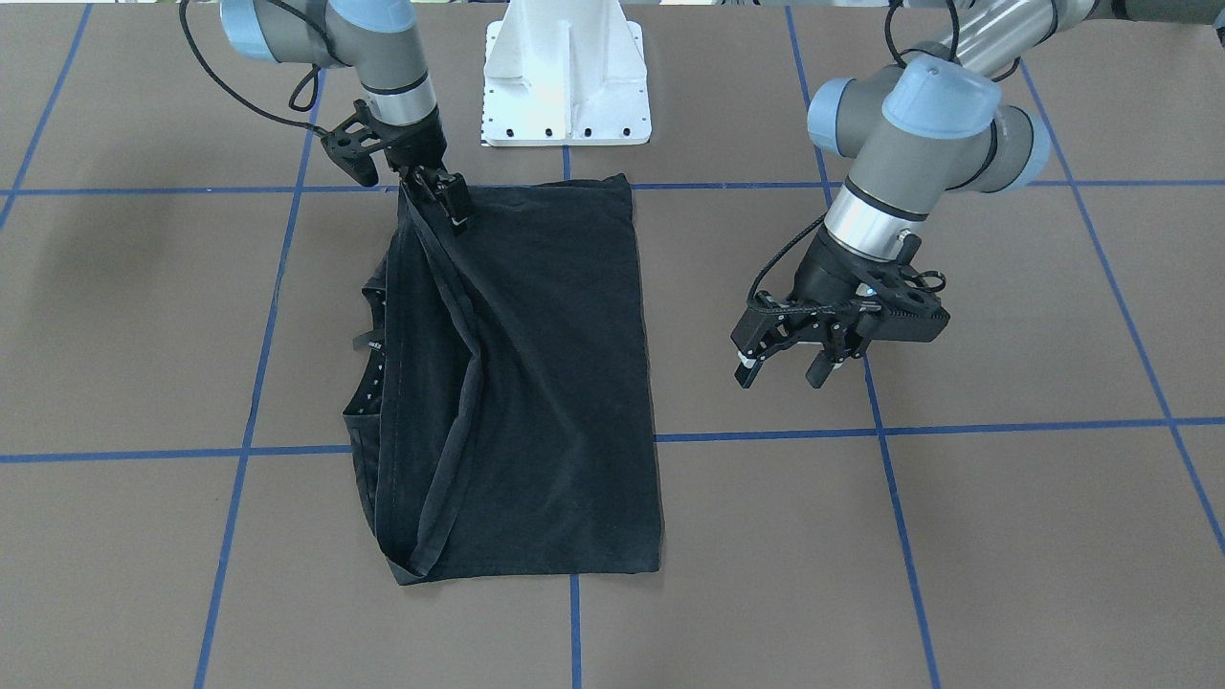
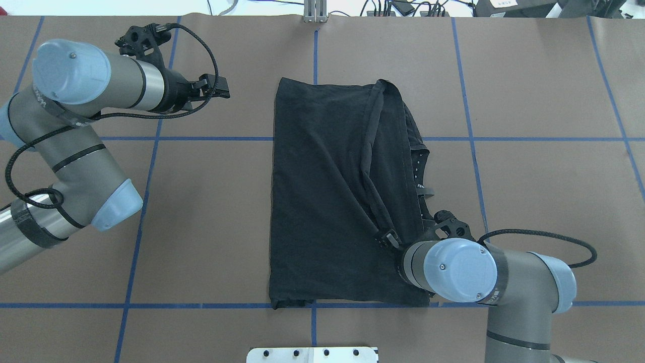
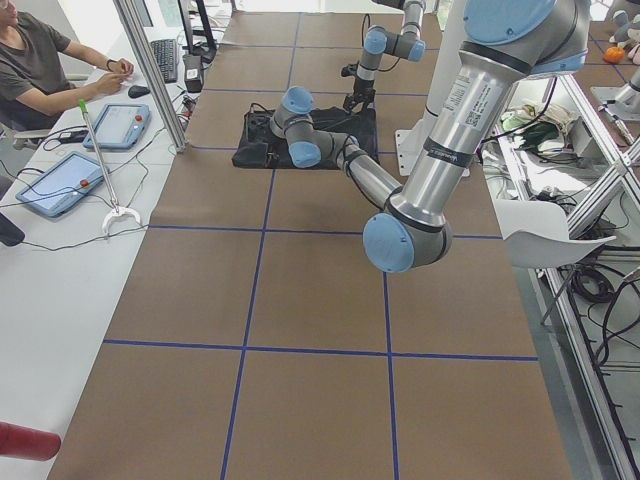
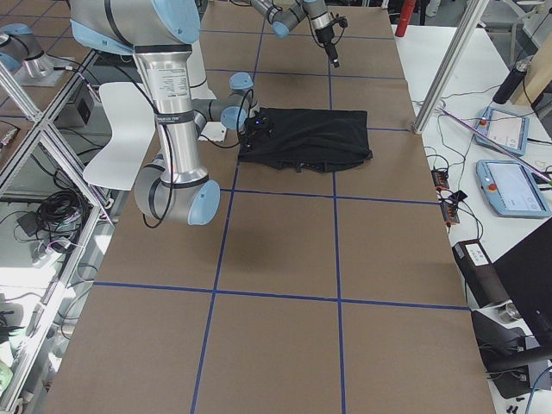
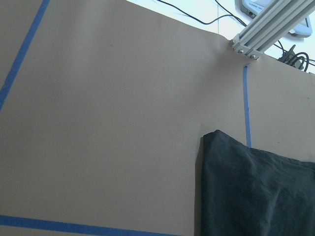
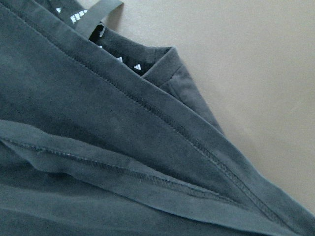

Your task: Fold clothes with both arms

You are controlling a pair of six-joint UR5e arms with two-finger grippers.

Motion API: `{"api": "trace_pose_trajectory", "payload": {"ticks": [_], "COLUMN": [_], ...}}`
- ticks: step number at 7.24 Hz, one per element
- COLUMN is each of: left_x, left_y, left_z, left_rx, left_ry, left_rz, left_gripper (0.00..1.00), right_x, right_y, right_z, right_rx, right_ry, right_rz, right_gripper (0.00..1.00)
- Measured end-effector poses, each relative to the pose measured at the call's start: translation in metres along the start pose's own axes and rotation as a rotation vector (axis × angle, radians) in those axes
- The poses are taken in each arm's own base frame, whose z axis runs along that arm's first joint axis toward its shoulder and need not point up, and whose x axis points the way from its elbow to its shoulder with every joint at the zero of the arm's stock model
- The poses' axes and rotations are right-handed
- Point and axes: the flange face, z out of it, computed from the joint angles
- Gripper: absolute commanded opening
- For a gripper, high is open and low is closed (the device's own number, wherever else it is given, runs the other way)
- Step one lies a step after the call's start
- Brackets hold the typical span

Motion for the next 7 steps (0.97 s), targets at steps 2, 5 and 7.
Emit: {"api": "trace_pose_trajectory", "payload": {"ticks": [2, 5, 7], "left_x": [0.0, 0.001, 0.002], "left_y": [0.0, 0.0, 0.001], "left_z": [0.0, 0.0, -0.002], "left_rx": [0.001, 0.001, 0.003], "left_ry": [-0.001, 0.001, 0.006], "left_rz": [-0.001, -0.006, -0.006], "left_gripper": [1.0, 1.0, 1.0], "right_x": [0.009, 0.018, 0.022], "right_y": [0.002, -0.003, -0.006], "right_z": [0.005, 0.011, 0.013], "right_rx": [0.012, 0.028, 0.035], "right_ry": [0.007, 0.029, 0.036], "right_rz": [0.031, 0.035, 0.035], "right_gripper": [0.91, 0.89, 0.81]}}
